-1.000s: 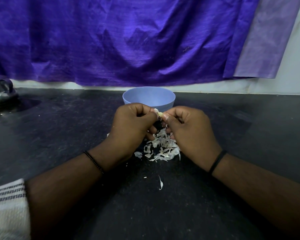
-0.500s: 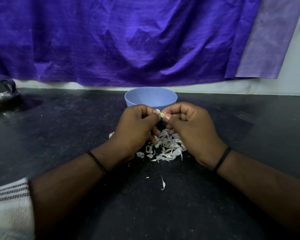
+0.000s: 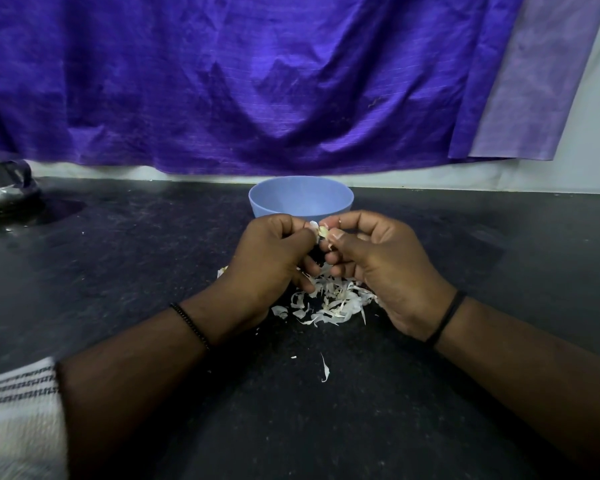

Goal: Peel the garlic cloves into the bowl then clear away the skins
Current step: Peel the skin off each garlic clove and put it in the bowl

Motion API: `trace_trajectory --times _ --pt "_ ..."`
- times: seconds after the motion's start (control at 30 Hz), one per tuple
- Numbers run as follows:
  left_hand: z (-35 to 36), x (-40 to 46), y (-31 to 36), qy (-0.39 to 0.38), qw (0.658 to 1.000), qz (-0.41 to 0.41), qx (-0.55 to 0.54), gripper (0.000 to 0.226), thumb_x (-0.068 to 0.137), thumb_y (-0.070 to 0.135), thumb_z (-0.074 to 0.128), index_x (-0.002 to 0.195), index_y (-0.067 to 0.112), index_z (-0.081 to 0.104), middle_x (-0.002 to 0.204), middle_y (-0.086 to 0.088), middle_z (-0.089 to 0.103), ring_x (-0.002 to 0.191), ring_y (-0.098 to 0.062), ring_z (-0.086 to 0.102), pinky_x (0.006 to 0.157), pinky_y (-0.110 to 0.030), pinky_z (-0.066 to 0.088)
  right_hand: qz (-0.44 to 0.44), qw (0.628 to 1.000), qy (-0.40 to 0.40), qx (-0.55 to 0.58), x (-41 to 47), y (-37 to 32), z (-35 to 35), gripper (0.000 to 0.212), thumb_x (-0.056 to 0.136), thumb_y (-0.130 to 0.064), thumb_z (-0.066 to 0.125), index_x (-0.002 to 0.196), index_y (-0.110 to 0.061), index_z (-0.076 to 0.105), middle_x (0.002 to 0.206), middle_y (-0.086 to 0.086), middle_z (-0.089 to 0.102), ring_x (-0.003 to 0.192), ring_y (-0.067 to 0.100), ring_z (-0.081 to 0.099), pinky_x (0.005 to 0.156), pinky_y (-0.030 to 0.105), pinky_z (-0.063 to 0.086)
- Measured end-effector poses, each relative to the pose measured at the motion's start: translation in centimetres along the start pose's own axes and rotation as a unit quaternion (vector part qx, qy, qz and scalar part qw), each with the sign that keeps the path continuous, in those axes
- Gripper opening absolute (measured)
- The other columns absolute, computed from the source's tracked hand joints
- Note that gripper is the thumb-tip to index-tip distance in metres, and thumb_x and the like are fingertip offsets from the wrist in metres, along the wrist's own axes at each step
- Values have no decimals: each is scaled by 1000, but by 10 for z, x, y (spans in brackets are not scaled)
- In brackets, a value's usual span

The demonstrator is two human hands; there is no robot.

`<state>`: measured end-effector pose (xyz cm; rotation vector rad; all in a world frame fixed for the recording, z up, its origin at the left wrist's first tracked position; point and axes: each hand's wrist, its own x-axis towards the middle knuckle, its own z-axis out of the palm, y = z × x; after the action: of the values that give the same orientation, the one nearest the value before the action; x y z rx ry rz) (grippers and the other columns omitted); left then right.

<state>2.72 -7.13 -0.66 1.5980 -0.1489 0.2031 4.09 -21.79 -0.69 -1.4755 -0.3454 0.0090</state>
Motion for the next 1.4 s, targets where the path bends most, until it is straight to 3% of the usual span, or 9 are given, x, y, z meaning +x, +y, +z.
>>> trace_trajectory --times 0.3,0.47,0.7,0.83,0.97,1.17,1.4 --pt "-1 0 0 13 997 13 74 16 99 11 56 85 4 62 57 -8 60 43 -17 54 40 -27 46 -14 1000 9 -6 2 1 -3 6 90 -3 68 94 -7 71 74 2 72 64 10 62 58 22 55" --pt "-1 -2 3 29 989 42 138 16 98 15 57 84 8 62 59 -6 61 40 -7 55 41 -23 44 24 999 8 26 5 2 -4 6 88 -10 70 93 -11 73 80 2 69 71 10 59 64 27 53" --pt "-3 -1 3 51 985 49 160 17 99 19 57 87 8 63 62 -8 63 41 -7 56 43 -24 46 52 993 -13 103 4 -2 -2 7 93 -9 61 95 -11 68 78 -1 59 64 6 52 54 21 50" --pt "-7 0 -2 74 971 86 209 15 95 21 63 82 15 67 58 4 63 48 -4 56 50 -27 49 52 991 -31 119 5 -4 -3 8 95 -11 60 96 -12 67 79 -1 64 67 7 57 55 21 51" --pt "-7 -2 -1 91 950 131 268 16 91 27 68 77 19 67 63 8 62 53 -1 53 54 -20 42 49 993 -28 99 3 -4 -3 11 94 -12 61 101 -10 69 76 -1 65 63 6 55 53 20 50" --pt "-8 1 -2 81 953 161 242 10 92 17 66 87 26 67 75 6 63 63 -12 61 60 -26 44 42 996 -9 78 3 -5 -4 10 95 -11 61 100 -7 68 73 1 66 60 6 54 52 20 50" --pt "-6 -1 -1 62 958 196 197 12 84 18 77 91 26 71 74 2 64 56 -18 57 53 -30 50 38 997 -3 72 2 -5 -3 10 97 -10 59 99 -7 68 71 2 64 59 7 55 52 20 50"
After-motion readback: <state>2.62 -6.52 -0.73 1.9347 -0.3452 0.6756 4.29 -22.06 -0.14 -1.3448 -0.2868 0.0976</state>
